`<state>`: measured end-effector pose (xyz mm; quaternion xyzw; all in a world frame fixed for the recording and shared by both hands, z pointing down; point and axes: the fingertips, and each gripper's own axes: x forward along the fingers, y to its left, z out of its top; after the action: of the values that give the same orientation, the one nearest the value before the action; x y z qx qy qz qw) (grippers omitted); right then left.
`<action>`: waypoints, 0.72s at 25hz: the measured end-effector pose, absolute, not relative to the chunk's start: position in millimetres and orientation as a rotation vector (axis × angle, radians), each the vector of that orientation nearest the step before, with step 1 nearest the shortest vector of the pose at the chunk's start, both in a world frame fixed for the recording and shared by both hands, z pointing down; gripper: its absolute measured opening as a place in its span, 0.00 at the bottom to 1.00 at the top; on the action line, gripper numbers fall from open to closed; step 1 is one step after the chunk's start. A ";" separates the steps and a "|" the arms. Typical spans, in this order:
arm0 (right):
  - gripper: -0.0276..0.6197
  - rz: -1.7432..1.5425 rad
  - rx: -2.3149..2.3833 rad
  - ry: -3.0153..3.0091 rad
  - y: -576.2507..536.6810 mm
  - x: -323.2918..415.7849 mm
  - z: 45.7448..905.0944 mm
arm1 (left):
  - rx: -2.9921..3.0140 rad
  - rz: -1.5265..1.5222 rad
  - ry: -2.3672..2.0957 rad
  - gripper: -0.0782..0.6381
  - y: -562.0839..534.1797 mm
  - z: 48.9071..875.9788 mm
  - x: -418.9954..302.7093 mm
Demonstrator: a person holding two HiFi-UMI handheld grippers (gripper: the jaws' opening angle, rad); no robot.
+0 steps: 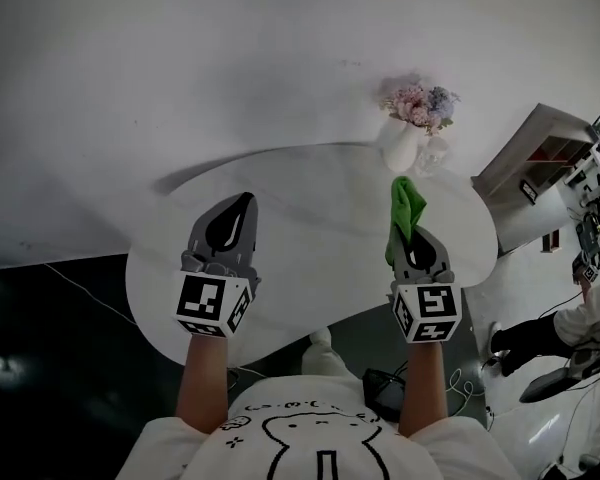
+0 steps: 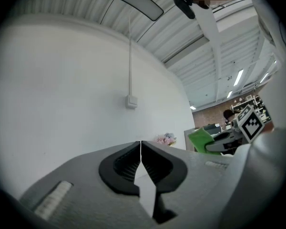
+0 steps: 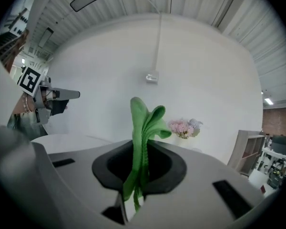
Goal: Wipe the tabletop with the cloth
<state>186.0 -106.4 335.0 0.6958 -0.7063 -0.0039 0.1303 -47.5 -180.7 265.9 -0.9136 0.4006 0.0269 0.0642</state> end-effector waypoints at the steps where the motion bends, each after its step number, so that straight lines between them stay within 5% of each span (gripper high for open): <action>1: 0.11 0.002 2.008 -2.056 -117.4 192.5 339.9 | -2.752 0.074 1.224 0.14 -187.4 266.5 -44.5; 18: 0.11 0.150 1.639 -2.069 -283.8 262.3 434.6 | -2.681 -0.123 1.422 0.14 -269.2 301.6 -6.7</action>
<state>262.3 -283.8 434.6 0.6008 -0.7584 0.0550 0.2465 -6.7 -269.2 301.6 -0.8816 0.4674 -0.0405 0.0523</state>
